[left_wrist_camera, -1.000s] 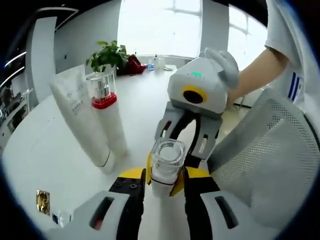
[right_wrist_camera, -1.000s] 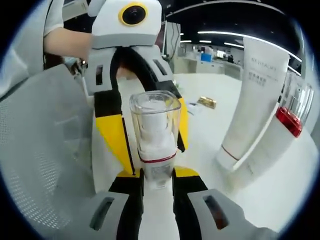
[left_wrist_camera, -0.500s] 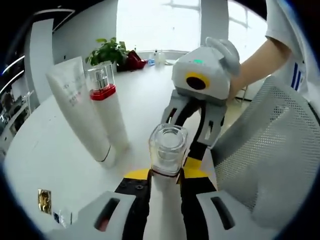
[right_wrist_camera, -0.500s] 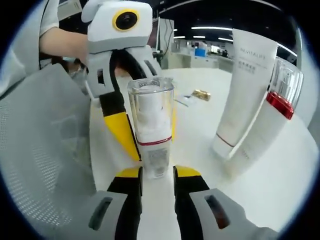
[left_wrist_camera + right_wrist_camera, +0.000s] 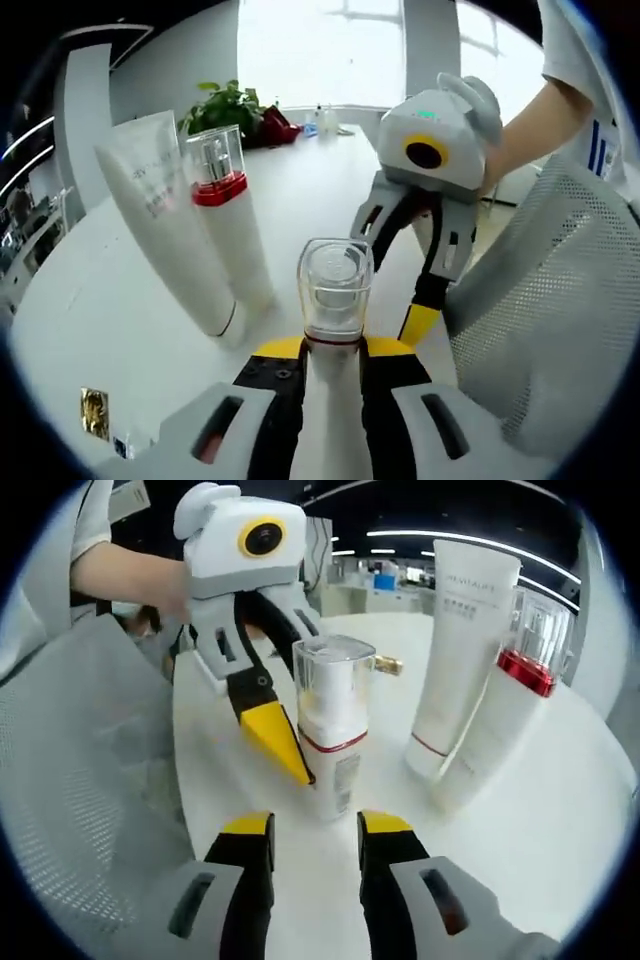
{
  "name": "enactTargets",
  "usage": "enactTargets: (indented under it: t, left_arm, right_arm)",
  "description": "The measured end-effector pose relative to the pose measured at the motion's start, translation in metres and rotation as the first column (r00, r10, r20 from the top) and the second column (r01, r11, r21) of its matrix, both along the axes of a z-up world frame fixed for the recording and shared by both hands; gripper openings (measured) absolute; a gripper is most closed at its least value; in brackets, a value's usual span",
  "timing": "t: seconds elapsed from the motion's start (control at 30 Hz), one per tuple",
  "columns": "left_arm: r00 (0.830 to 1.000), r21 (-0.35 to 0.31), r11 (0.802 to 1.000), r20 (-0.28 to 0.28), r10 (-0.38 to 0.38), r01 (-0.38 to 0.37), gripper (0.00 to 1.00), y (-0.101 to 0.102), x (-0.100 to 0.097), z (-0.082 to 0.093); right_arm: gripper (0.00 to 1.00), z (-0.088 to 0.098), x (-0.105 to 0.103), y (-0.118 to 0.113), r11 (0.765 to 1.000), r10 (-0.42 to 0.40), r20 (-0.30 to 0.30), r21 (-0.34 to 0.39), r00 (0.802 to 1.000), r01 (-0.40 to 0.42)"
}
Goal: Arrange the skincare products in the storage area until every visible bottle or jar stands upright without overlapping.
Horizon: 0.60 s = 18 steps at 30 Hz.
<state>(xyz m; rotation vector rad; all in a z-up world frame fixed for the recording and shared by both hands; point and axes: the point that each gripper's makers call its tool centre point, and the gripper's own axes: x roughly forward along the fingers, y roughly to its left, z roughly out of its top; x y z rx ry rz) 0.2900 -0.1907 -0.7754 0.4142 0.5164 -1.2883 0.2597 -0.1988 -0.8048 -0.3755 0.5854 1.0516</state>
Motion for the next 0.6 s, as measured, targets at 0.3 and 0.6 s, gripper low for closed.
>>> enactTargets:
  t: [0.3, 0.6]
  left_arm:
    - [1.000, -0.003, 1.000, 0.006, 0.014, -0.014, 0.21, -0.003, 0.017, -0.003]
    - [1.000, -0.028, 0.999, 0.013, 0.020, -0.020, 0.21, -0.006, 0.036, -0.004]
  right_arm:
    - [0.41, -0.004, 0.001, -0.008, 1.000, -0.027, -0.016, -0.007, 1.000, 0.027]
    - [0.42, -0.006, 0.007, -0.013, 0.999, -0.040, -0.016, -0.013, 0.999, 0.040]
